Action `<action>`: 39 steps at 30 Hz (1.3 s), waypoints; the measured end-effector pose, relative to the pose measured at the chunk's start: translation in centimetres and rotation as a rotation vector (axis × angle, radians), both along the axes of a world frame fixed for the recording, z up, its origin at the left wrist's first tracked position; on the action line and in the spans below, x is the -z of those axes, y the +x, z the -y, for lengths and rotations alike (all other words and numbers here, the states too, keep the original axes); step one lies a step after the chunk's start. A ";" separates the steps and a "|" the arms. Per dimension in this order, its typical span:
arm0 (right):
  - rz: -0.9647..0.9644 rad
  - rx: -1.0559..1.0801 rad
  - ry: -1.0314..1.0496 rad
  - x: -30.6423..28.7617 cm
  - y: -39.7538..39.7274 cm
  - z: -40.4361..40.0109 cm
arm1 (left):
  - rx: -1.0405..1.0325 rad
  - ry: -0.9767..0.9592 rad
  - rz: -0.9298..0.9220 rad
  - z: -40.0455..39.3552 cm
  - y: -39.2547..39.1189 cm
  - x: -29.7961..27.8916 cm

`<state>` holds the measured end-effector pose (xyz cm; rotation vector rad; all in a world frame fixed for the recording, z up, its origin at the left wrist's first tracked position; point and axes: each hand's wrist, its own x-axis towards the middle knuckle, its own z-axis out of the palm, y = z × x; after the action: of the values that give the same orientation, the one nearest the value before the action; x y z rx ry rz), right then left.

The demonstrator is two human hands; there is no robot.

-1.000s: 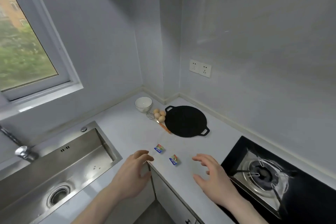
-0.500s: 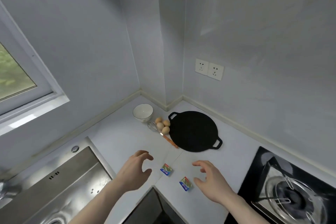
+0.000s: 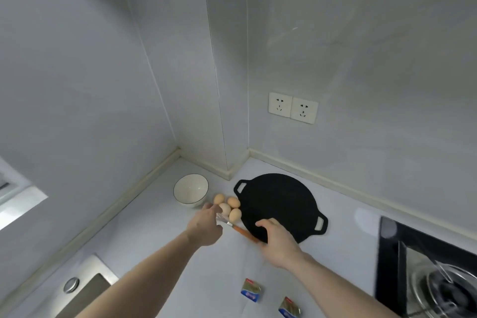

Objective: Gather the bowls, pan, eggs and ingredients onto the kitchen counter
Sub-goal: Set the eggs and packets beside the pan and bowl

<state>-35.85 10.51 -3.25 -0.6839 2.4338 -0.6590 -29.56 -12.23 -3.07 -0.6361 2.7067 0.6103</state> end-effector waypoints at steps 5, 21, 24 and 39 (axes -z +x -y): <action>-0.027 -0.024 0.064 1.4 -2.8 4.8 | 0.055 -0.067 0.033 2.4 -3.3 1.4; -0.158 -0.138 0.186 7.3 -7.5 11.8 | 0.152 -0.161 0.047 4.6 -9.3 7.6; -0.160 -0.147 0.199 8.6 -8.0 12.4 | 0.192 -0.173 0.066 4.9 -9.7 8.3; -0.193 -0.076 0.062 9.7 -9.2 9.3 | 0.193 -0.126 -0.036 4.6 -9.3 7.7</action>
<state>-45.10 1.17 -12.90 -0.8444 2.5766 -0.5059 -38.89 -16.86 -10.77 -0.3895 2.8135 0.4086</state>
